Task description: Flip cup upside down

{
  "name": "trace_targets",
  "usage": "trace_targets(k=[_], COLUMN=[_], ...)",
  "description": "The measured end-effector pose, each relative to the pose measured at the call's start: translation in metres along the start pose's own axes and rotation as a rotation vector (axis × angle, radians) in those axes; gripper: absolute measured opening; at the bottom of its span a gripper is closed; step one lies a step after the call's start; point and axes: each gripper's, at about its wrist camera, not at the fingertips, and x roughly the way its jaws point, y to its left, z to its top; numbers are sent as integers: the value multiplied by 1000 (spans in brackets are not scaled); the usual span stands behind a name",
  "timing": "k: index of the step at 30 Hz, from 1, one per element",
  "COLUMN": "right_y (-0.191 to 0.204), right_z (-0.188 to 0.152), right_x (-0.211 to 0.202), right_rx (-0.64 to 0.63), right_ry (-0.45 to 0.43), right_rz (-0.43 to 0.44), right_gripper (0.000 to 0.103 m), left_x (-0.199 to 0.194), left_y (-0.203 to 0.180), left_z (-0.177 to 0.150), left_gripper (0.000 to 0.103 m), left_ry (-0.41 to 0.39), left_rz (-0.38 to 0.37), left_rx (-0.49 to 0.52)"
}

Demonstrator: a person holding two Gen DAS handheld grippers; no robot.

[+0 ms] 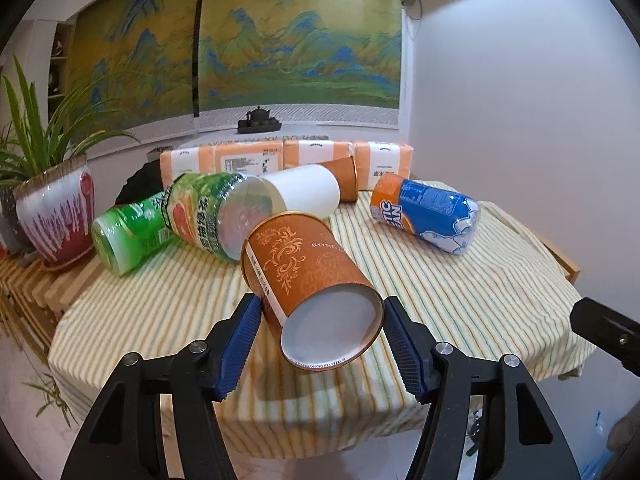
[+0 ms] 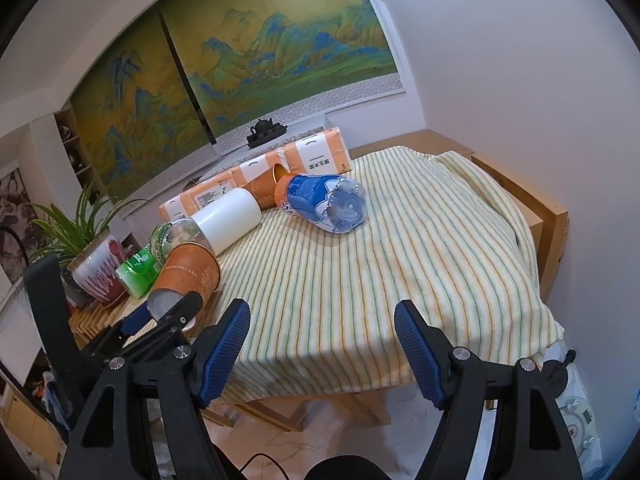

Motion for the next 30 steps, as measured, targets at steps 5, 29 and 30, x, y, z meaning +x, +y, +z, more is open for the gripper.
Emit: trace_targets(k=[5, 29, 30], right_y=[4, 13, 13], right_z=[0, 3, 3], right_x=[3, 10, 9], right_rx=[-5, -21, -23], right_ry=[3, 7, 7], right_rz=[3, -7, -8], right_gripper=[71, 71, 71], left_x=[-5, 10, 11], left_y=[11, 11, 10], left_z=[12, 50, 52], left_gripper=[66, 65, 65], left_ry=[-8, 67, 69], left_rz=[-36, -235, -239], left_rx=[18, 22, 21])
